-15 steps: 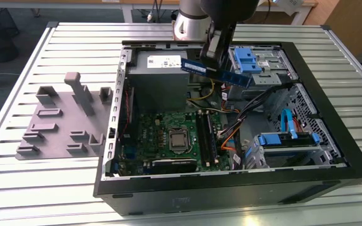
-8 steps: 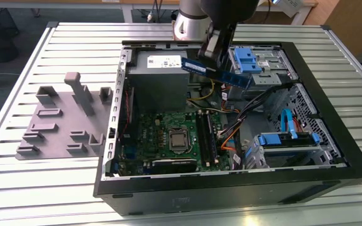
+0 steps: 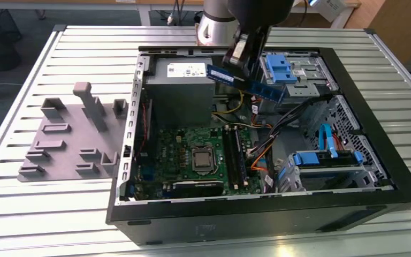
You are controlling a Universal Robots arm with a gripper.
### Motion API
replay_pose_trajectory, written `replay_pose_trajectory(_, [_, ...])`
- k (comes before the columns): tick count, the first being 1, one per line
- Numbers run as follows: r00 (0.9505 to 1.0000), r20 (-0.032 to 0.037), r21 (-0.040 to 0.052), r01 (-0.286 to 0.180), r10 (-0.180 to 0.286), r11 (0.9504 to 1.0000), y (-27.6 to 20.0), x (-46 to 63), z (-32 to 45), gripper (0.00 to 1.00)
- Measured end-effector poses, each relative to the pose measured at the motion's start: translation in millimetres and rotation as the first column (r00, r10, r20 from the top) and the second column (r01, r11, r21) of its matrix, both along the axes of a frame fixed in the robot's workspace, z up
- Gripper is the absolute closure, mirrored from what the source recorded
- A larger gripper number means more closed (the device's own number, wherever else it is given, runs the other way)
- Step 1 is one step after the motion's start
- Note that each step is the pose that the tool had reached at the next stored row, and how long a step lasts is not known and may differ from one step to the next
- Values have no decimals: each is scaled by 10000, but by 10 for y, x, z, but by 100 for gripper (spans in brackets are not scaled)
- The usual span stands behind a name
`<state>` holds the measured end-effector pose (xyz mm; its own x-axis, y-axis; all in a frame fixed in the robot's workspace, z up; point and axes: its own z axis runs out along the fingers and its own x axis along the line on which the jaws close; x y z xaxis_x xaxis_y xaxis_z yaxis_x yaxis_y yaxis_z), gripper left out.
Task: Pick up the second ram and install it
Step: 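Insert the second ram into the second slot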
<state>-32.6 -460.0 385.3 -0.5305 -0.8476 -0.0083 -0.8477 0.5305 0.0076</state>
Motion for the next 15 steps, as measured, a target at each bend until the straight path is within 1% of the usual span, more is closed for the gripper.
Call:
replay_pose_trajectory(8, [9988, 0, 1, 498, -498, 9988, 0, 0, -3, 86])
replay_pose_trajectory(15, [9956, 0, 1, 938, -938, 9956, 0, 0, -6, 86])
